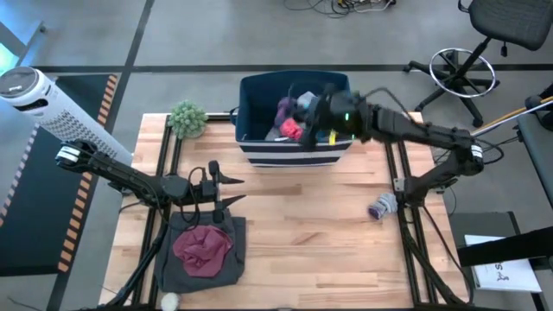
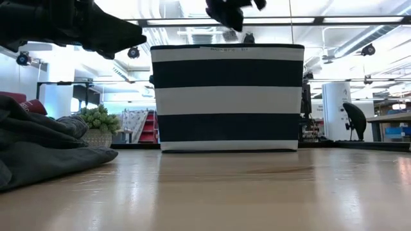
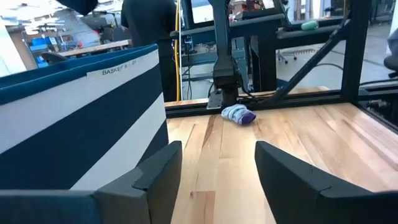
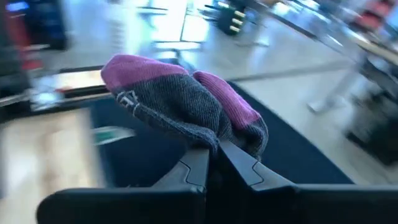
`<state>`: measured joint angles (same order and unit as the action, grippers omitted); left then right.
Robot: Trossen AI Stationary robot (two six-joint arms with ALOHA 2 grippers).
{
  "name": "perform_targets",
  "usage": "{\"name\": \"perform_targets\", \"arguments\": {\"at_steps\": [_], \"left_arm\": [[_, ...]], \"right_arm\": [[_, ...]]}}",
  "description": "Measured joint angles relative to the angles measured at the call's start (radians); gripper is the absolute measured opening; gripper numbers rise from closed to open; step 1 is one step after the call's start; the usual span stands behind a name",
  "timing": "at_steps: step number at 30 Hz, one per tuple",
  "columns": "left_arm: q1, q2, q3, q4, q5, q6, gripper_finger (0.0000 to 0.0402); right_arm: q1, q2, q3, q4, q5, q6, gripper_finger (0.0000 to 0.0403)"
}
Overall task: Sort clothes
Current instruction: Put the black socks into the laundry bin, then put the red underwear into the laundry bin
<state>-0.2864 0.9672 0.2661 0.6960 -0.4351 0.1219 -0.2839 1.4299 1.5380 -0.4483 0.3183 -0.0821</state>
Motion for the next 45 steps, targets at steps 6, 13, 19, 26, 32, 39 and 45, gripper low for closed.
{"name": "perform_targets", "arguments": {"at_steps": [6,13,19,26,32,39,45], "left_arm": [[0.000,0.000,0.018,-0.016,-0.009,0.034,0.0109],[-0.001,0.000,0.184,-0.397,-0.001,0.015,0.0008],[-0.027,0.050,0.434,-0.922,0.022,-0.127,0.0001],[-0.098,0.166,0.643,-1.240,0.151,-0.244,0.0000],[-0.199,0.274,0.709,-1.319,0.158,-0.390,0.0000],[-0.277,0.363,0.708,-1.401,0.171,-0.563,0.0000],[-0.283,0.406,0.707,-1.462,0.263,-0.790,0.0008]], "right_arm": [[-0.136,0.000,0.000,-0.071,-0.002,0.101,0.0078],[-0.144,-0.001,-0.002,-0.126,-0.026,0.056,0.0168],[-0.096,-0.002,-0.008,-0.169,-0.083,-0.029,0.0150],[0.036,-0.004,-0.065,-0.147,-0.081,-0.121,0.0012],[0.163,-0.040,-0.261,0.063,-0.094,-0.192,0.0002],[0.273,-0.134,-0.524,0.344,-0.140,-0.142,0.0001],[0.378,-0.182,-0.677,0.498,-0.135,-0.071,0.0000]]}}
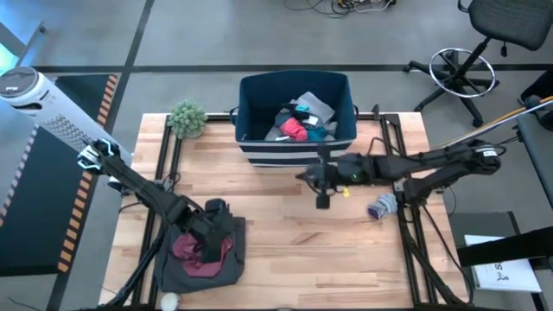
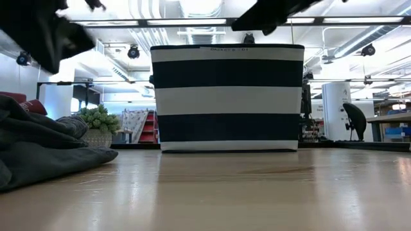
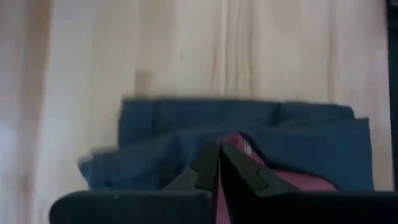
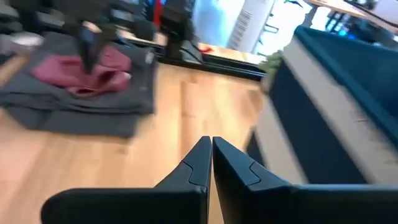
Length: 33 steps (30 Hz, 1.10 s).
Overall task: Sort clothes
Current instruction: Put the red underwear into the laundry bin
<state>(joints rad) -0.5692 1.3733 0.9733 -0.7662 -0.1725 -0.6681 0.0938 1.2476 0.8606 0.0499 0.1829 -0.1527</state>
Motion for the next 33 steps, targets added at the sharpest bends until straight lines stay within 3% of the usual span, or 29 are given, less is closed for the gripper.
{"name": "perform_targets", "arguments": {"at_steps": [8,17,21,27,33], "left_arm": [[0.000,0.025,0.000,-0.016,0.079,-0.088,0.0083],[-0.007,0.027,-0.001,-0.020,0.141,-0.184,0.0201],[-0.006,0.048,-0.007,-0.020,0.139,-0.201,0.0233],[-0.006,0.132,-0.034,-0.020,0.135,-0.220,0.0220],[-0.010,0.193,-0.035,-0.029,0.133,-0.126,0.0119]], "right_arm": [[0.099,0.012,-0.083,0.100,0.009,0.050,0.0000],[0.198,0.031,-0.085,0.101,0.140,0.067,0.0000],[0.224,0.031,-0.085,0.098,0.178,0.066,0.0000],[0.230,0.031,-0.085,0.096,0.186,0.067,0.0000],[0.230,0.031,-0.085,0.097,0.186,0.067,0.0000]]}}
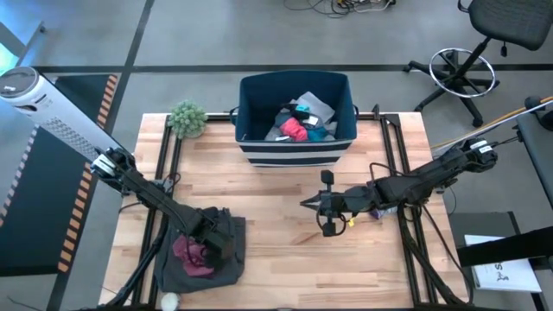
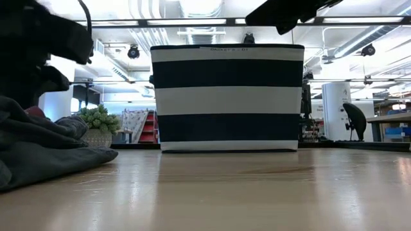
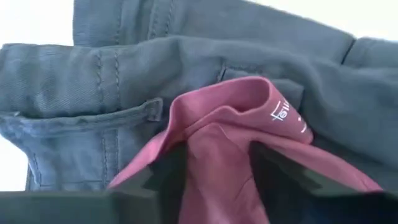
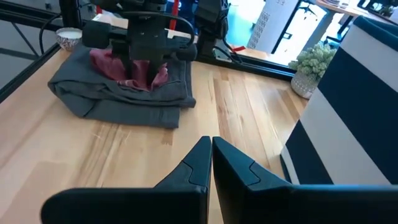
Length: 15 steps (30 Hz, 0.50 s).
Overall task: Sort clothes
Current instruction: Put the red underwear into the laundry bin
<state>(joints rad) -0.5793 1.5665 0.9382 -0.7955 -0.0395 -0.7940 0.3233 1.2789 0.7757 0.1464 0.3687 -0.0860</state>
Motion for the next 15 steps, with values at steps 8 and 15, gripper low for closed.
{"name": "perform_targets", "arguments": {"at_steps": [8,15], "left_arm": [[0.006,-0.080,0.013,-0.009,-0.023,0.015,0.0013],[0.014,-0.190,0.117,-0.019,-0.271,0.079,0.0003]], "right_arm": [[0.000,0.000,0.000,0.000,0.000,0.000,0.0000],[0.000,0.000,0.000,0.000,0.000,-0.001,0.0000]]}}
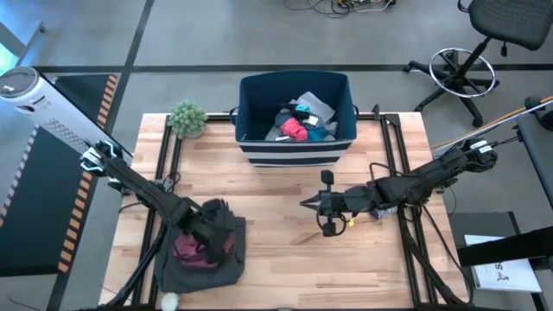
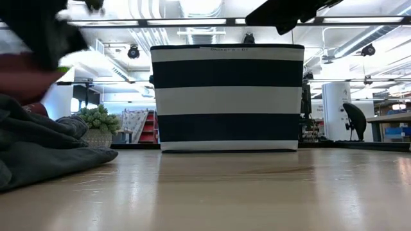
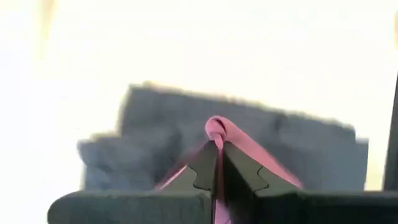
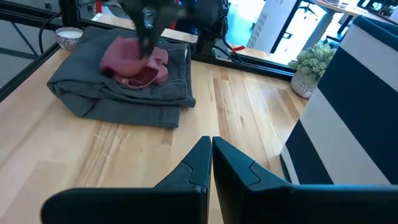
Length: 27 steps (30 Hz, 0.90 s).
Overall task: Sort clothes
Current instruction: Put the red underwear into the laundry bin
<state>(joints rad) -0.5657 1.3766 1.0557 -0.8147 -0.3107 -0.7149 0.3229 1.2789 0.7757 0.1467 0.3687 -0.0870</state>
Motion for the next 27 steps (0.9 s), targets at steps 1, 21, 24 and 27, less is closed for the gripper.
{"name": "perform_targets", "arguments": {"at_steps": [1,21,24,27], "left_arm": [[0.002,-0.015,0.019,0.001,-0.069,0.018,0.0002],[0.375,-0.136,0.324,0.439,-0.342,0.820,0.0000],[0.464,-0.123,0.376,0.530,-0.181,0.897,0.0000],[0.540,-0.094,0.438,0.601,-0.078,0.970,0.0000]], "right_arm": [[0.000,0.000,0.000,0.000,0.000,0.000,0.0000],[0.000,0.000,-0.003,0.000,-0.001,0.001,0.0000],[0.000,0.000,-0.006,-0.002,-0.001,0.001,0.0000],[0.000,0.000,-0.006,0.000,-0.001,0.010,0.0000]]}}
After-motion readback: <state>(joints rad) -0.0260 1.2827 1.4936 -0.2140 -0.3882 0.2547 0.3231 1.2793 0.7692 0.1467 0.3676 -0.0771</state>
